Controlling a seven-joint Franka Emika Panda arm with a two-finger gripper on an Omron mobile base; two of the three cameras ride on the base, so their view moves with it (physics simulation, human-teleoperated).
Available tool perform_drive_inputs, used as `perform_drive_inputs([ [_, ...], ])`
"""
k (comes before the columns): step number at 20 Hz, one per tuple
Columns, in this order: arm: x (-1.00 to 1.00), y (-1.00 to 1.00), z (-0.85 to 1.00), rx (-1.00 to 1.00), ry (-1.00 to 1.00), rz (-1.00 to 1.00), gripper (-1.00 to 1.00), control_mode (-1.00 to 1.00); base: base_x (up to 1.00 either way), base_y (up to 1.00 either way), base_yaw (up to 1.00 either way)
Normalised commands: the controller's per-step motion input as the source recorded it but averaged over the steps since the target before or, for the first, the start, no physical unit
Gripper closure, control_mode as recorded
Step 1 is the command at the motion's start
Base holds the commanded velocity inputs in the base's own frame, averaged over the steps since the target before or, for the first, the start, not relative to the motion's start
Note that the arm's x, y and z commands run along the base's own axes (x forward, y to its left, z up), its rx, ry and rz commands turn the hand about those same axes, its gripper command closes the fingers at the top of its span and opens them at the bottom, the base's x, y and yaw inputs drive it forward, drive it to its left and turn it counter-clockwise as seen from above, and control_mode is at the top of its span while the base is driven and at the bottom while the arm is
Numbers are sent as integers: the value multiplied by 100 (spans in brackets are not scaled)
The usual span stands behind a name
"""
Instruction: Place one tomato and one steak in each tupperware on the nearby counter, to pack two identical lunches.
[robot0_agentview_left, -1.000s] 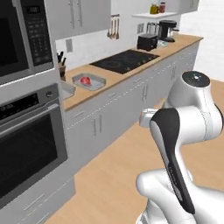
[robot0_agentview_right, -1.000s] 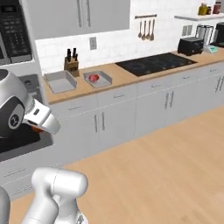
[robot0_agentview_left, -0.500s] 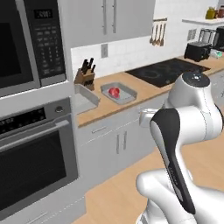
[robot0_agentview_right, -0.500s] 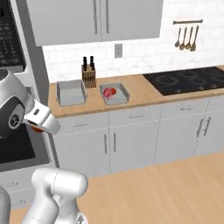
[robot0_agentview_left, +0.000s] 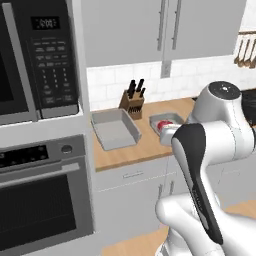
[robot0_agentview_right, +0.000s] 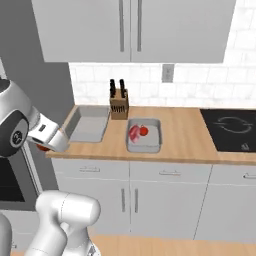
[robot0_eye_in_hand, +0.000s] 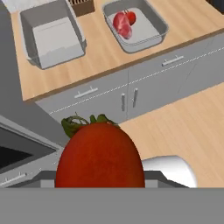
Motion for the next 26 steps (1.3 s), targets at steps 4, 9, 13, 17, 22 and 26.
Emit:
perform_drive_inputs([
  [4,0,0,0,0,0,0,100,100,70,-52,64],
  [9,20,-16,-6,1,0,7,100,-100,42,-63,27],
  [13,100,-31,-55,2,0,27,100,-100,0,0,0],
  [17,100,67,-66,0,0,11,100,-100,0,0,0],
  [22,100,39,-21,1,1,7,100,-100,0,0,0],
  [26,100,0,-2,0,20,0,100,-100,0,0,0],
])
